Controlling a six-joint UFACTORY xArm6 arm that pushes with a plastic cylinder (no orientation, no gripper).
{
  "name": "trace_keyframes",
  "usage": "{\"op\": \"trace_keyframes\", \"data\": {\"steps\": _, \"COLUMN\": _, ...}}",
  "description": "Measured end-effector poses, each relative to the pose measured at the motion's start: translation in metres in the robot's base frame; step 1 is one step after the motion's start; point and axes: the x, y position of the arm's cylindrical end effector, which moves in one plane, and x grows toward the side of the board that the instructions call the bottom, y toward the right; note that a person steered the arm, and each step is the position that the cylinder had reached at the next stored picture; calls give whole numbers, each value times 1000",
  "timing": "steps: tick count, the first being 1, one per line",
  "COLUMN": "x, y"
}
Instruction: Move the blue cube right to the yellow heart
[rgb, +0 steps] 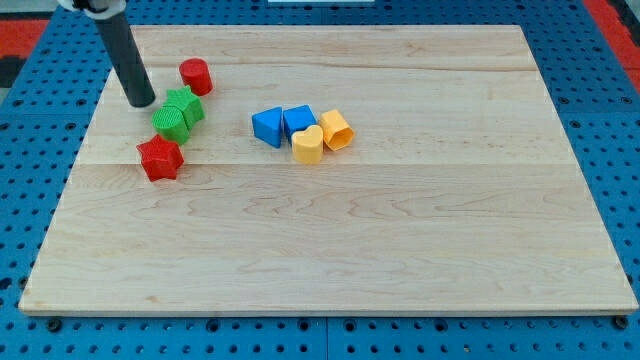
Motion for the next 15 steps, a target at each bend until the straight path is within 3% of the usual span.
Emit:
{"op": "trace_keyframes", "data": {"steps": 2, "x": 2, "y": 165}}
{"op": "trace_keyframes", "data": {"steps": 3, "x": -24, "y": 100}}
{"op": "trace_keyframes", "data": {"steps": 4, "x": -13, "y": 63}}
{"op": "trace_keyframes", "data": {"steps": 6, "x": 16, "y": -23}}
{"op": "trace_keyframes", "data": {"steps": 7, "x": 68, "y": -9}}
{"op": "trace_keyframes", "data": {"steps": 8, "x": 61, "y": 38}}
{"op": "trace_keyframes", "data": {"steps": 10, "x": 0, "y": 100}}
{"op": "trace_keyframes", "data": {"steps": 11, "x": 34, "y": 185}}
{"op": "trace_keyframes", "data": {"steps": 13, "x": 75, "y": 253}}
{"op": "trace_keyframes", "data": {"steps": 14, "x": 99, "y": 331}}
{"op": "trace_keyframes", "data": {"steps": 15, "x": 126, "y": 356}}
